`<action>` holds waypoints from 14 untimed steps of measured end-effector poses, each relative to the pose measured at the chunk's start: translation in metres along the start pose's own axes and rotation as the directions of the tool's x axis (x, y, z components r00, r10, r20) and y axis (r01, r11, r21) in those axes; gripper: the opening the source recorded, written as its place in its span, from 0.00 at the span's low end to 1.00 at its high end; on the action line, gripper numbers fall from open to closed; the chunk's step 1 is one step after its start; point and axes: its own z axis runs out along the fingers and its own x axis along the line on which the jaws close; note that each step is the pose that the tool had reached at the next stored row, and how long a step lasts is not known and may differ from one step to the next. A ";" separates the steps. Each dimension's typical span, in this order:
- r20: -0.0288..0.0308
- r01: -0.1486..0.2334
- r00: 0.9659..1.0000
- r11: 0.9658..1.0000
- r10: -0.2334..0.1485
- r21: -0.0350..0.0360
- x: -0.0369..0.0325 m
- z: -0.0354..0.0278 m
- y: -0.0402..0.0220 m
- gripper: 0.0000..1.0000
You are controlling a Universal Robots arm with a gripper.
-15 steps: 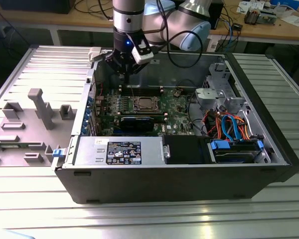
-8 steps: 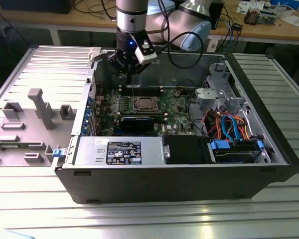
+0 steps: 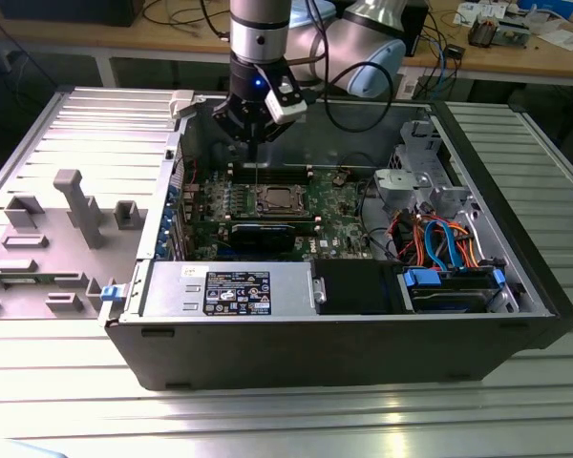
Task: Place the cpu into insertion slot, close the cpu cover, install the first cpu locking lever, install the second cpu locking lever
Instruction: 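Install the first cpu locking lever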
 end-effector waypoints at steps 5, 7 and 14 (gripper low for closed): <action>-0.003 0.000 1.000 1.000 0.000 0.000 -0.0049 -0.0002 -0.0002 0.11; -0.004 0.000 1.000 1.000 0.000 0.000 -0.0068 -0.0003 -0.0003 0.11; -0.010 0.000 1.000 1.000 0.000 0.000 -0.0185 -0.0008 -0.0008 0.11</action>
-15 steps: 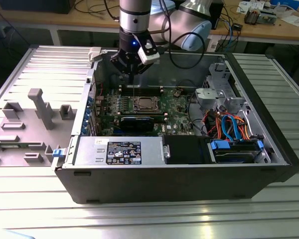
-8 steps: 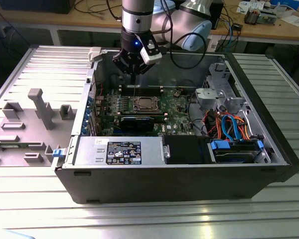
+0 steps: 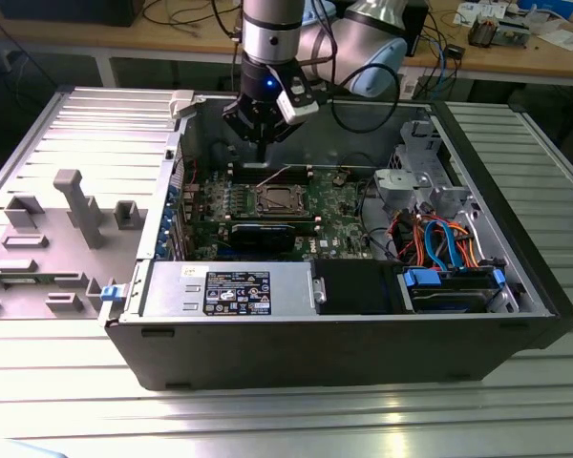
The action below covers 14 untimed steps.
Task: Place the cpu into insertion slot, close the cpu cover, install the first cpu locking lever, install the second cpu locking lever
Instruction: 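Install the first cpu locking lever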
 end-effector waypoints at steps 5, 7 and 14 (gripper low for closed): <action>-0.005 0.000 1.000 1.000 0.000 0.000 -0.0079 -0.0004 -0.0004 0.11; -0.007 0.000 1.000 1.000 0.000 0.000 -0.0113 -0.0006 -0.0005 0.11; -0.016 0.000 1.000 1.000 0.000 -0.001 -0.0226 -0.0011 -0.0011 0.11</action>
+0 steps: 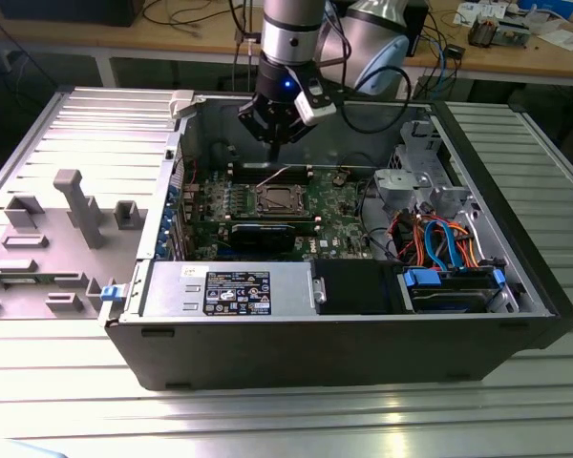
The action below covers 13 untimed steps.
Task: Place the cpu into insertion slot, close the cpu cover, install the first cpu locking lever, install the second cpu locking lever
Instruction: 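Install the first cpu locking lever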
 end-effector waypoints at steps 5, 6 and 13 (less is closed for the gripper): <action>-0.005 0.000 1.000 1.000 0.000 -0.001 -0.0066 -0.0004 -0.0007 0.11; -0.007 0.000 1.000 1.000 0.000 -0.002 -0.0090 -0.0006 -0.0010 0.11; -0.016 0.000 1.000 1.000 0.000 -0.006 -0.0224 -0.0014 -0.0027 0.11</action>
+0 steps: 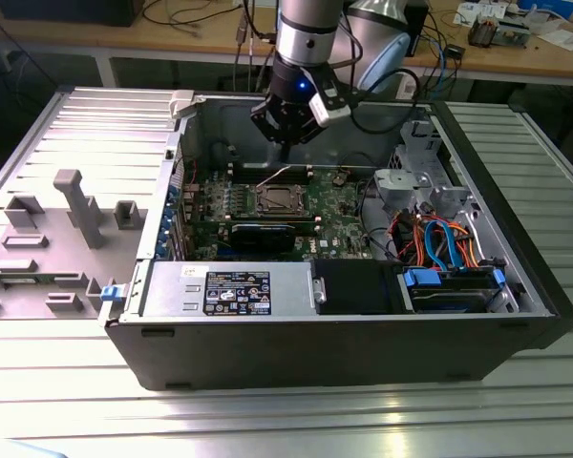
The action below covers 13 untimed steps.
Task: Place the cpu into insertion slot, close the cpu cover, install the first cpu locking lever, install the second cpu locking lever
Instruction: 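Install the first cpu locking lever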
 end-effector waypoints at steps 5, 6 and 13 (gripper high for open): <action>-0.006 0.000 1.000 1.000 0.000 -0.002 -0.0087 -0.0006 -0.0006 0.11; -0.009 0.000 1.000 1.000 0.000 -0.002 -0.0118 -0.0009 -0.0009 0.11; -0.019 0.000 1.000 1.000 -0.001 -0.007 -0.0251 -0.0017 -0.0023 0.11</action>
